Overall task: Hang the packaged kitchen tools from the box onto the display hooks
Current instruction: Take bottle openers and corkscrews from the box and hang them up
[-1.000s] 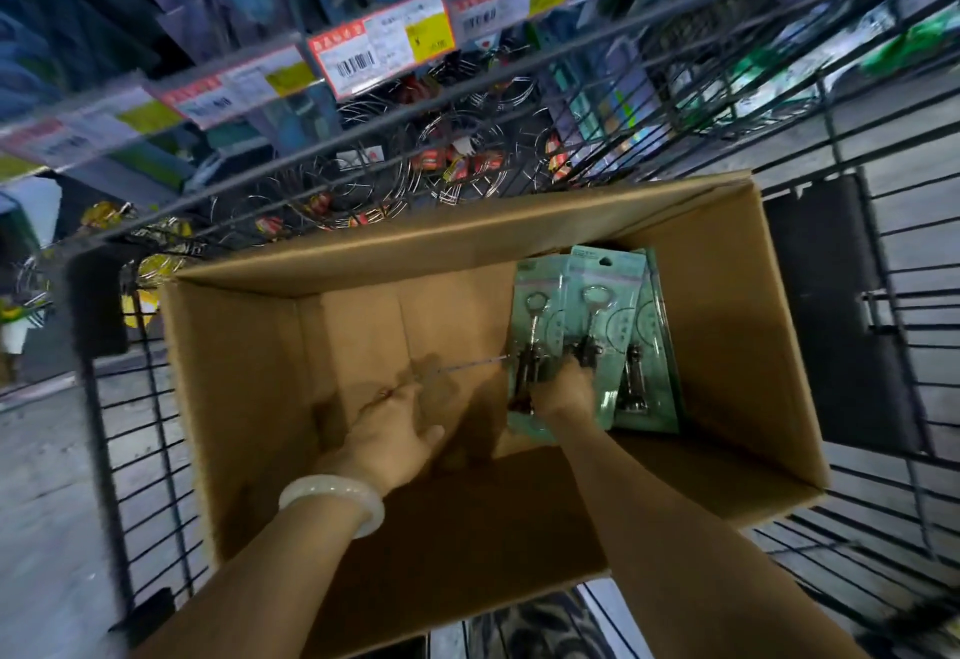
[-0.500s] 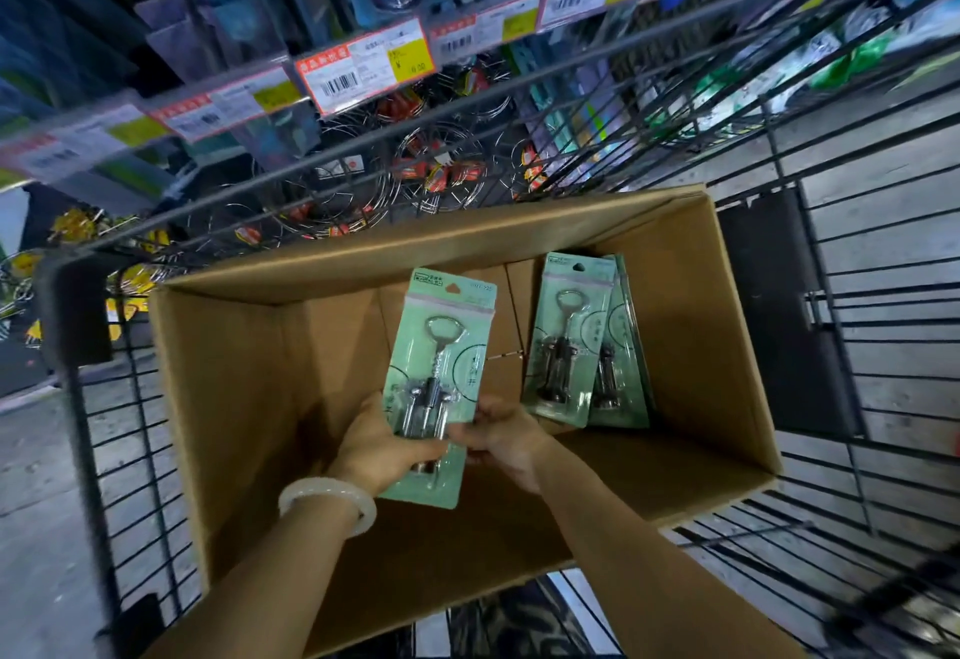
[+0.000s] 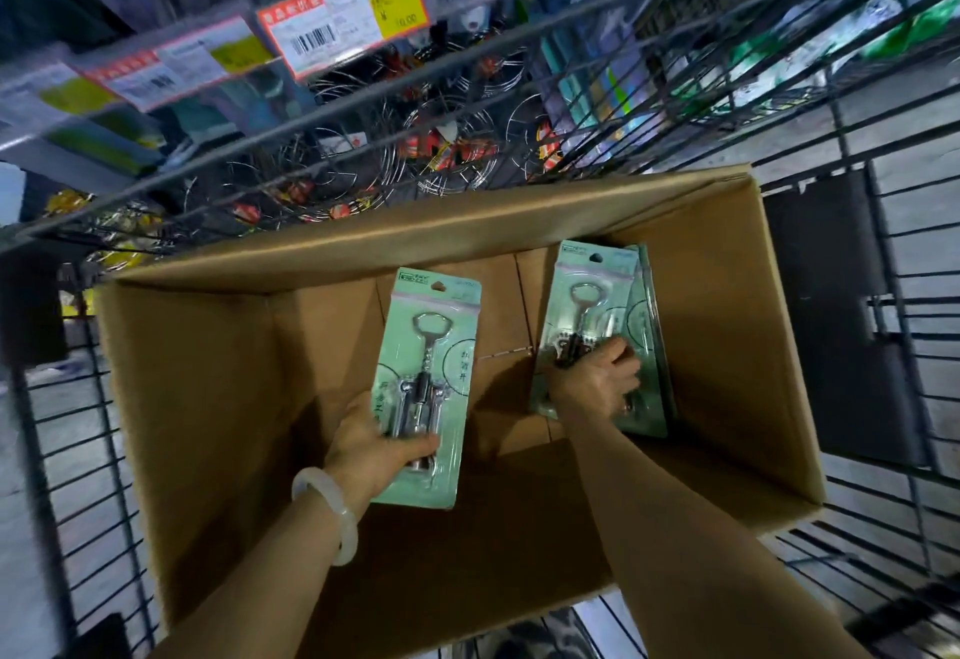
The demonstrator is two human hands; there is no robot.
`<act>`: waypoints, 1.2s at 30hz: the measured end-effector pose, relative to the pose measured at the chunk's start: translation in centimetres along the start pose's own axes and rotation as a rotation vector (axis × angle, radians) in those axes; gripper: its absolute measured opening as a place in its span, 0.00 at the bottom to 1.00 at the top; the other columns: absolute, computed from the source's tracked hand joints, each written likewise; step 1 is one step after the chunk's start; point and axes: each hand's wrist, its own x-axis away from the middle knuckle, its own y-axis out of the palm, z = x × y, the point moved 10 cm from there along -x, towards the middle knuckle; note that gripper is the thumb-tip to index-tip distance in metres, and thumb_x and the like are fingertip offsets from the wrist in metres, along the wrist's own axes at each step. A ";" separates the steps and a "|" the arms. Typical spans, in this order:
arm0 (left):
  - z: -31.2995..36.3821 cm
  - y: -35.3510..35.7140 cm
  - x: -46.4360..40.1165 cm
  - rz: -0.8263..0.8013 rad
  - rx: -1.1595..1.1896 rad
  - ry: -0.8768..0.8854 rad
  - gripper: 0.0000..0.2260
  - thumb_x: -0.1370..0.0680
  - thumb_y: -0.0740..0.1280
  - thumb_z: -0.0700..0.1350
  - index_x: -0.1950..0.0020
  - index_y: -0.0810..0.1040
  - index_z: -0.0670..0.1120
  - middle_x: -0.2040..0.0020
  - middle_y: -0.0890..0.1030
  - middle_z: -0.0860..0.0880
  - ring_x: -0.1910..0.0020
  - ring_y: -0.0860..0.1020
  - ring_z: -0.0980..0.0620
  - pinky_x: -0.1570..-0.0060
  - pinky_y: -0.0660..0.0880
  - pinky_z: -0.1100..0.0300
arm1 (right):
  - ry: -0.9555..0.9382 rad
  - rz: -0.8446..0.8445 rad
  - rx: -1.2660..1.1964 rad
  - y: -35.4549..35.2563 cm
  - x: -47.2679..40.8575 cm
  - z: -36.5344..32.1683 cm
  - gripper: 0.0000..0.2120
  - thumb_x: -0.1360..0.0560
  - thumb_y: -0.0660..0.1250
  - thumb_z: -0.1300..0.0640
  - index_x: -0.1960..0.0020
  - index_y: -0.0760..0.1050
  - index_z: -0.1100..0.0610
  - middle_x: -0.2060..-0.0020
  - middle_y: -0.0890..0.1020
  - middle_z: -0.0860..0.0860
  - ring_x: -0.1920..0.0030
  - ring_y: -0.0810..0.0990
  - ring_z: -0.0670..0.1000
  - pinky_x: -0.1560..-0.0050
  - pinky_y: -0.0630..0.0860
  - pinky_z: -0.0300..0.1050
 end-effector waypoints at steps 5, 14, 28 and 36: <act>-0.7 0.2 -1.0 0.021 0.021 0.013 0.53 0.53 0.82 0.60 0.32 0.67 0.46 0.39 0.78 0.44 0.39 0.76 0.42 0.38 0.73 0.44 | 0.064 0.069 -0.116 0.4 -0.6 0.1 0.42 0.34 0.76 0.62 0.30 0.54 0.58 0.34 0.61 0.62 0.39 0.69 0.61 0.41 0.72 0.55; 0.2 0.5 -0.4 0.049 0.006 0.028 0.47 0.53 0.79 0.59 0.37 0.71 0.48 0.47 0.81 0.47 0.47 0.80 0.46 0.42 0.76 0.47 | 0.054 0.115 -0.033 -1.8 -0.6 -0.1 0.41 0.36 0.78 0.49 0.34 0.58 0.62 0.36 0.66 0.62 0.38 0.68 0.60 0.37 0.66 0.54; 1.4 -1.3 5.3 0.012 0.062 0.086 0.22 0.34 0.78 0.39 0.45 0.73 0.49 0.50 0.81 0.49 0.53 0.79 0.53 0.59 0.75 0.61 | 0.057 -0.184 -0.484 -2.9 5.2 1.6 0.23 0.29 0.72 0.61 0.36 0.70 0.60 0.40 0.78 0.57 0.39 0.76 0.57 0.43 0.72 0.46; 2.8 -3.7 10.8 0.076 0.126 0.345 0.19 0.32 0.76 0.34 0.51 0.73 0.51 0.54 0.80 0.53 0.53 0.80 0.55 0.61 0.75 0.66 | -0.318 -0.403 -0.690 -6.0 14.7 -1.5 0.14 0.30 0.72 0.69 0.51 0.73 0.54 0.49 0.81 0.59 0.57 0.81 0.49 0.58 0.77 0.38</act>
